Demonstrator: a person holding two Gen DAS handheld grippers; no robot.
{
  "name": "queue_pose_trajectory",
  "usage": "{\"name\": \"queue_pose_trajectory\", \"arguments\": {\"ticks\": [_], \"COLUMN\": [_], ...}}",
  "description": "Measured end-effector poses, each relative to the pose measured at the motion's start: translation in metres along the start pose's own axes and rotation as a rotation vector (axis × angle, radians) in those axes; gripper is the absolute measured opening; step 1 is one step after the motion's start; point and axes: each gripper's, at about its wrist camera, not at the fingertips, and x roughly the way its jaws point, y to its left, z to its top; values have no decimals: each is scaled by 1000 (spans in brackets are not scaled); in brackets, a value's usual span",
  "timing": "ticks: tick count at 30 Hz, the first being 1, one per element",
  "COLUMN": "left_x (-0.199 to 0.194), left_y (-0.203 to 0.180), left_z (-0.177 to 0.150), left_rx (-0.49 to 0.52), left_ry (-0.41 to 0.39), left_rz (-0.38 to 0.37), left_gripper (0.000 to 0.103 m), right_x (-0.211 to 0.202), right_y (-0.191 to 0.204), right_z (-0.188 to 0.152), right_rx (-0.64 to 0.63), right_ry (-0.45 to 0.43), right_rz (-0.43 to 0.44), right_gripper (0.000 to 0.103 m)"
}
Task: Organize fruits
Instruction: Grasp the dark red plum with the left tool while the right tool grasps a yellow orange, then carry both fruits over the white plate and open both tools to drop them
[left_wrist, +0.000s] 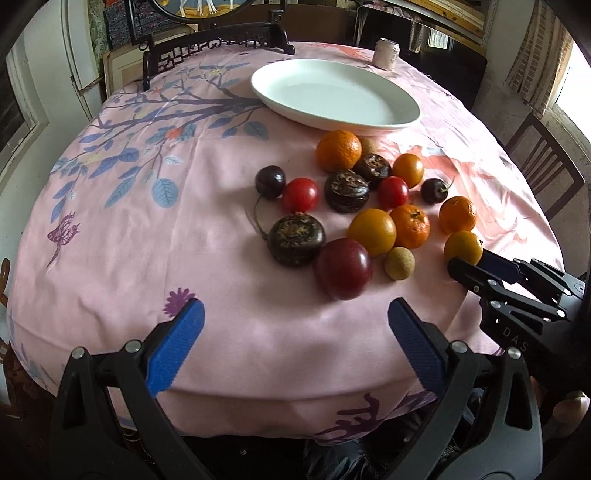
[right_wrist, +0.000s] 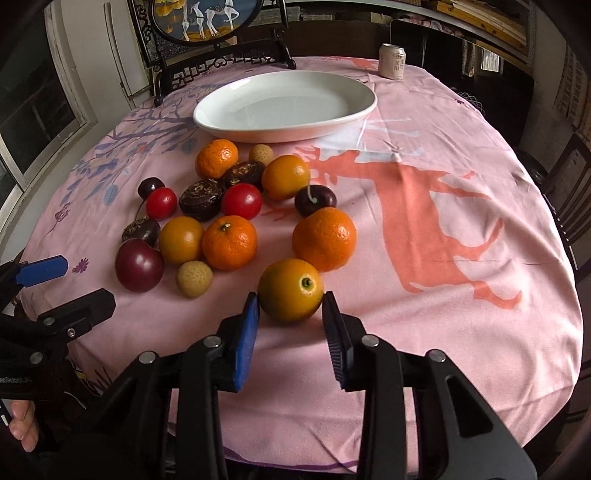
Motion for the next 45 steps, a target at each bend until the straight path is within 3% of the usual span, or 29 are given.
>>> {"name": "queue_pose_trajectory", "arguments": {"ticks": [5,7,8,10,11,21,26,30,35,37,45], "left_x": [17,25,30,33,33,1,-13,-12,-12,-10,-12], "left_y": [-13,-16,-17,-17,-17,-11,-5,1,6,7,4], "left_z": [4,8,10,14,15,19,36,55,63,65,72], "left_rx": [-4,-9,-14,-20,-27,-38,-30,-40,-41,-42,-37], "left_ry": [19,28,42,30,32,-33,-65,-77,-87,-86,-87], "left_rz": [-22,-13,-16,-11,-32,-94,-125,-100,-109,-115,-129], "left_gripper": [84,68,54,49,38,39,39,39,39,39,39], "right_x": [-8,-9,-9,-9,-10,-26,-38,-31,-8,4,-15], "right_y": [-16,-21,-22,-25,-25,-26,-27,-23,-29,-34,-16], "right_z": [-9,-11,-12,-12,-12,-8,12,25,8,4,21], "right_rx": [28,36,40,44,43,57,51,33,44,68,-18], "right_ry": [-7,-10,-11,-12,-14,-59,-96,-45,80,117,25], "right_rz": [-2,9,16,24,27,50,96,68,46,78,96], "right_gripper": [35,35,35,35,35,35,34,34,36,36,34]}}
